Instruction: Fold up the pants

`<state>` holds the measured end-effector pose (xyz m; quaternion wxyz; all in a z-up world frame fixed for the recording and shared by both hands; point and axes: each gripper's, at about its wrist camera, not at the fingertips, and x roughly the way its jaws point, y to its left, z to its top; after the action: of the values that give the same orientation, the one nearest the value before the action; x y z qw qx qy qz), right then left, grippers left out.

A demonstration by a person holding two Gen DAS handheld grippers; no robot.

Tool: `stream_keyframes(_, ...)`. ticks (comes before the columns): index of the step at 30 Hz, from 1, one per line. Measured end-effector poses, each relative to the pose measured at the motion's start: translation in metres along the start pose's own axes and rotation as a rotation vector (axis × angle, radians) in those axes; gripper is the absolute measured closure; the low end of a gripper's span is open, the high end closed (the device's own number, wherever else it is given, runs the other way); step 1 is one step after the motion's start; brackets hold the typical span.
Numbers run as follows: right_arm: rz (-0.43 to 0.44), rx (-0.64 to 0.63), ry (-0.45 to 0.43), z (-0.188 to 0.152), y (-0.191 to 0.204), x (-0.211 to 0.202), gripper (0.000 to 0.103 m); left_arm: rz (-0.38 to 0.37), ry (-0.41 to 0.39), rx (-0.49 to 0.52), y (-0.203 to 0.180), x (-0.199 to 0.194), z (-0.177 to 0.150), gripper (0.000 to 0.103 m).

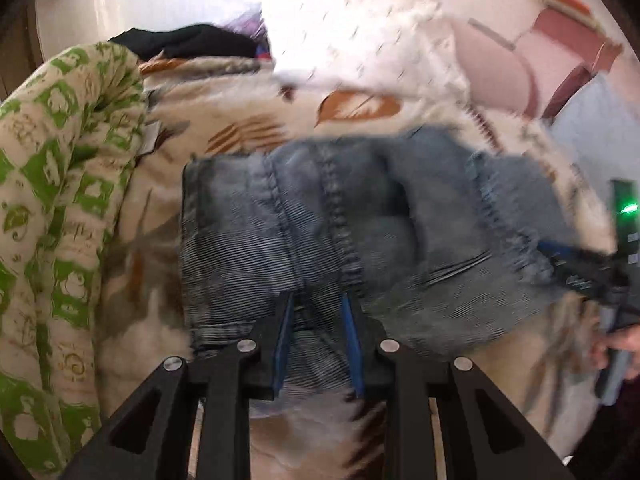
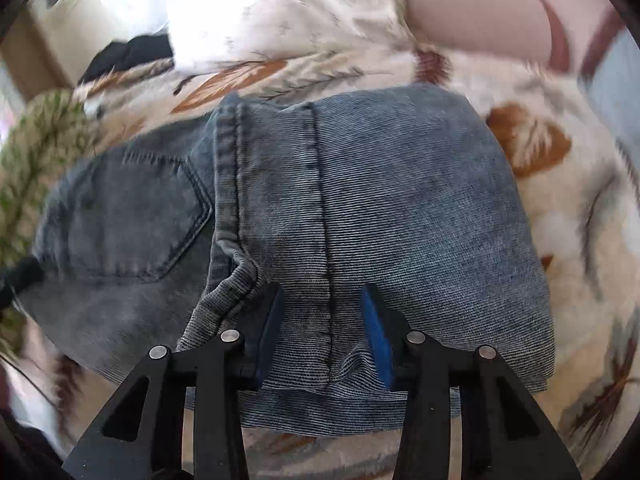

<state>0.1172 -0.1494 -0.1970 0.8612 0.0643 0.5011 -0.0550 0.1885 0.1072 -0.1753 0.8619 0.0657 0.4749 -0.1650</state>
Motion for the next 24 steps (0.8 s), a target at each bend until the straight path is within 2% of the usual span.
stream_keyframes(2,-0.02,-0.041,-0.018,-0.001,0.004,0.001,0.062,0.008,0.008,-0.003,0.002,0.006,-0.001,0.074)
stream_keyframes(4,-0.006,-0.082,0.019,0.007,0.001,0.002,0.061,0.023,0.003,0.003,0.002,0.006,0.001,0.072)
stream_keyframes(6,0.052,-0.02,0.085,0.019,-0.01,-0.001,0.061,0.016,0.005,-0.002,0.003,0.004,0.001,0.071)
stream_keyframes(8,0.156,0.095,0.041,0.035,-0.025,-0.02,0.051,0.004,0.008,-0.007,0.005,0.005,0.001,0.071)
stream_keyframes(10,0.191,0.12,0.009,0.052,-0.026,-0.031,0.048,-0.005,0.008,-0.013,0.007,0.005,-0.001,0.069)
stream_keyframes(13,0.134,0.136,-0.052,0.078,-0.02,-0.031,0.045,-0.012,0.007,-0.012,0.008,0.007,-0.003,0.066)
stream_keyframes(15,0.139,0.185,-0.059,0.092,-0.017,-0.019,0.045,-0.021,0.005,-0.013,0.01,0.007,-0.004,0.066)
stream_keyframes(17,0.129,0.207,-0.03,0.101,-0.011,0.001,0.045,-0.028,0.004,-0.015,0.011,0.007,-0.006,0.066)
stream_keyframes(19,0.083,0.196,0.004,0.103,-0.003,0.026,0.045,-0.031,0.001,-0.004,0.01,0.006,-0.007,0.065)
stream_keyframes(21,0.055,0.177,0.117,0.1,0.003,0.059,0.042,-0.035,0.001,0.0,0.01,0.006,-0.008,0.065)
stream_keyframes(22,0.044,0.167,0.097,0.099,0.003,0.062,0.038,-0.038,-0.001,0.0,0.01,0.005,-0.008,0.064)
stream_keyframes(24,0.025,0.109,0.073,0.101,0.01,0.062,0.037,-0.045,0.0,-0.009,0.011,0.004,-0.009,0.064)
